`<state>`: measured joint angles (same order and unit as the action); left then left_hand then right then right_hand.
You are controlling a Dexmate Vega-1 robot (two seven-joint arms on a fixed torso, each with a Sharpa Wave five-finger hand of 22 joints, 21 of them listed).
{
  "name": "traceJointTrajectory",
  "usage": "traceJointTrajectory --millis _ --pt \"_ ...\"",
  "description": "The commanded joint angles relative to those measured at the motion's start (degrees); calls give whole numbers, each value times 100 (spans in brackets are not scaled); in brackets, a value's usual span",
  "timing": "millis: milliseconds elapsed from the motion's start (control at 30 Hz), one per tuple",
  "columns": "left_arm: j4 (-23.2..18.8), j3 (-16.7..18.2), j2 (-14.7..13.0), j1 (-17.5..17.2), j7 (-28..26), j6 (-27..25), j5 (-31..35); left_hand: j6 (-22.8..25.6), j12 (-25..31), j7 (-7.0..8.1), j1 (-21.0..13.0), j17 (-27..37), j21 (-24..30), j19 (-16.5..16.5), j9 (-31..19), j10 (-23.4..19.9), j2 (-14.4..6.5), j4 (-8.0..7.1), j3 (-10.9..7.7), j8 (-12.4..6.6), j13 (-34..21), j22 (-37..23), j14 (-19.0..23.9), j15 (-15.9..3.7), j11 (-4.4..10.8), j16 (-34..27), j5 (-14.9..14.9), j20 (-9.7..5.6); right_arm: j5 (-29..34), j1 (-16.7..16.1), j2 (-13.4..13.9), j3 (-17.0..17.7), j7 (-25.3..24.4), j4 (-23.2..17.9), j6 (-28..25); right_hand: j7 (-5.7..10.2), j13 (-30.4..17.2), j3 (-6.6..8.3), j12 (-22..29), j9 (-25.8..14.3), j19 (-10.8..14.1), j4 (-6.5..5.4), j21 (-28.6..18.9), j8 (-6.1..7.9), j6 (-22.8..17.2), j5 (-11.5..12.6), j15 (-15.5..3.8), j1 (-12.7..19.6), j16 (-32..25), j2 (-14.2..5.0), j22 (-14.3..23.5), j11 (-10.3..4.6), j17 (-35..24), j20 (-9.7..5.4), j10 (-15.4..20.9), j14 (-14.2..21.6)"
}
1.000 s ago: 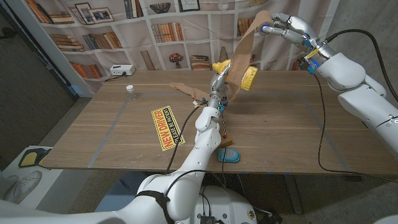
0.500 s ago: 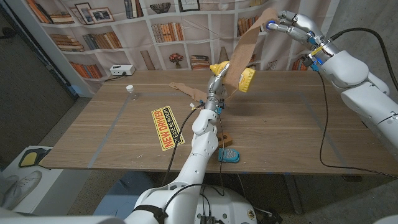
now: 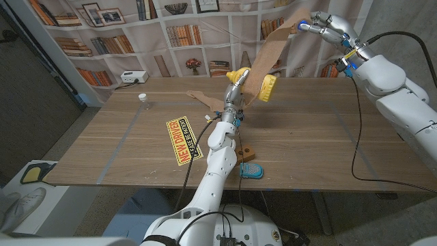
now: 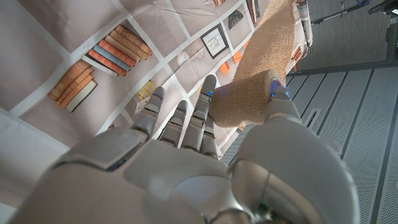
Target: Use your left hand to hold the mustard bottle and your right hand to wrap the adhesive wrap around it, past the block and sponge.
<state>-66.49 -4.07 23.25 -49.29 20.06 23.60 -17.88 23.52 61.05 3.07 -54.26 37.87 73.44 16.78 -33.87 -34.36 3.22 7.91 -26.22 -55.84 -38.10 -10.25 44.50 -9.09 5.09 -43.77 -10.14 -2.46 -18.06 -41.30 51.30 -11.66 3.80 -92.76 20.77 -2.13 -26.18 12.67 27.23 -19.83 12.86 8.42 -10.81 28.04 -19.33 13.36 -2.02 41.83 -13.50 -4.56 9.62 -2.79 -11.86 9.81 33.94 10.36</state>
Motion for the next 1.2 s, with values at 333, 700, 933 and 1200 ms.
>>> traceJointTrajectory --millis 333,700,933,1200 --pt "-162 -57 -79 -59 81 -36 -206 -52 63 -7 -1339 19 -4 -25 1 -23 -1405 -15 -48 -59 -21 -10 15 18 27 16 -39 -16 102 279 -116 -267 -107 296 -291 551 -29 38 -26 -11 23 -28 -2 7 -611 26 -270 -44 1 -23 13 -3 -10 10 35 35" --pt "-196 -74 -104 -57 79 -140 -210 -63 61 -5 -1339 13 -5 -16 9 3 -1405 -13 -54 -84 -18 -9 10 2 25 24 -40 -18 189 411 -191 -395 -195 485 -414 539 -41 27 -30 -10 29 -47 -3 -2 -607 25 -264 -88 3 -25 13 6 -16 -3 35 32" --pt "-182 -79 -106 -42 100 -120 -207 -67 67 -3 -1338 5 -8 -12 13 -10 -1406 -13 -58 -99 -13 -8 14 5 17 29 -41 -14 261 417 -198 -447 -313 617 -531 537 -41 16 -18 -3 42 -56 -7 -2 -628 24 -269 -119 -1 -19 14 25 -19 -14 84 46" --pt "-266 -74 -116 -57 151 -114 -256 -70 59 0 -1333 4 -11 -8 34 -21 -1405 -16 -64 -111 20 -7 10 1 1 37 -42 -18 362 420 -219 -525 -437 742 -619 533 -42 15 -24 -1 48 -52 -8 -1 -648 24 -265 -129 0 -17 14 13 -19 -13 84 51"
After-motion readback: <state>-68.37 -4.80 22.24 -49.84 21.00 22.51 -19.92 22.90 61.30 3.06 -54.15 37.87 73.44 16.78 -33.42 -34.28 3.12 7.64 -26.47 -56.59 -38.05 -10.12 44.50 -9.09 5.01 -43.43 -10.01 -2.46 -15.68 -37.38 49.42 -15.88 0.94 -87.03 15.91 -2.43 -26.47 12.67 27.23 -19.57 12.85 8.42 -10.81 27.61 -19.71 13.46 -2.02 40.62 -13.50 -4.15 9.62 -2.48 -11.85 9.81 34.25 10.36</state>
